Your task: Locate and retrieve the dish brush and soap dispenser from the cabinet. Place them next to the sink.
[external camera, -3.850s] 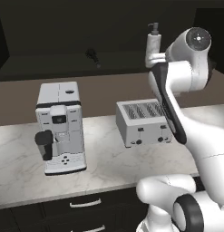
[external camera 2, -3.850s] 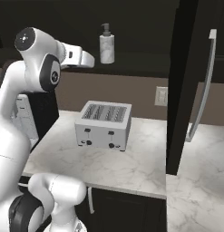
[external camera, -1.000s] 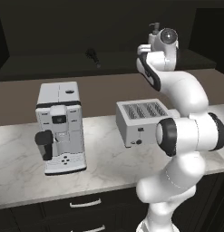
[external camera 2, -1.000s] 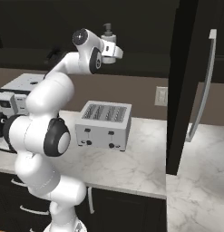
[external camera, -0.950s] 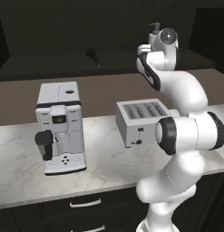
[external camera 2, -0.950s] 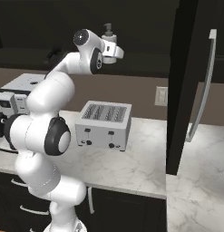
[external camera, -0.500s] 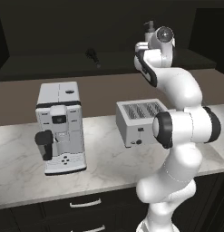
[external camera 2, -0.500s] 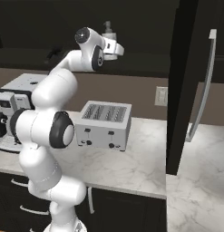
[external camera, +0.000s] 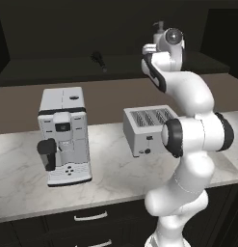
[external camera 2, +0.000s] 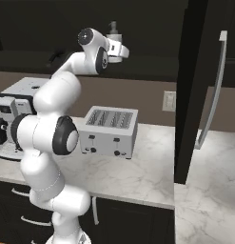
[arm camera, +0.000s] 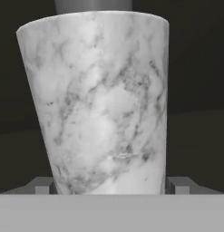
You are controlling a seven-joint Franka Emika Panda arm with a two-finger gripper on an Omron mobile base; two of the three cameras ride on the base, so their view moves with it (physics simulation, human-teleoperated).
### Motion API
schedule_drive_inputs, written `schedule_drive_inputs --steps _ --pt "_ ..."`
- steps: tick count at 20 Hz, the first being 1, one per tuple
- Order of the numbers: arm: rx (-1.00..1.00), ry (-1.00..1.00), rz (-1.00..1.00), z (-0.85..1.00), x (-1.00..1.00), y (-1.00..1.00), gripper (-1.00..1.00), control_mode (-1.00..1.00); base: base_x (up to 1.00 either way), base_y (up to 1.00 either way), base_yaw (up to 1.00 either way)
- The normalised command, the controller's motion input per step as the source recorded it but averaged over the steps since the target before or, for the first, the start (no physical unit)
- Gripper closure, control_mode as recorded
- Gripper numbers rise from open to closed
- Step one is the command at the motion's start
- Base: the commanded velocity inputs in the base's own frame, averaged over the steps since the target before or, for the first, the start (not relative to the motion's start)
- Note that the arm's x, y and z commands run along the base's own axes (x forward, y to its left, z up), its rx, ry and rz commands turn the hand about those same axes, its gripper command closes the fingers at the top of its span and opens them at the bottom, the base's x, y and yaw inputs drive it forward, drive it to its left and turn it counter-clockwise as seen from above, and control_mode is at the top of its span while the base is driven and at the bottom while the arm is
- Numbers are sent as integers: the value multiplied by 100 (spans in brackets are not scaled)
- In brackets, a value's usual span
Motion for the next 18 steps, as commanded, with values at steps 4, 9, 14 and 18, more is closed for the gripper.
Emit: schedule_drive_inputs --steps 4,9,14,18 --pt "2 -11 0 -5 -58 3 100 -100 0 0 0" --pt "0 -7 0 -14 -83 7 100 -100 0 0 0" --pt "-2 -1 8 8 -91 26 100 -100 0 0 0" --pt "-3 -1 12 46 -82 30 100 -100 0 0 0"
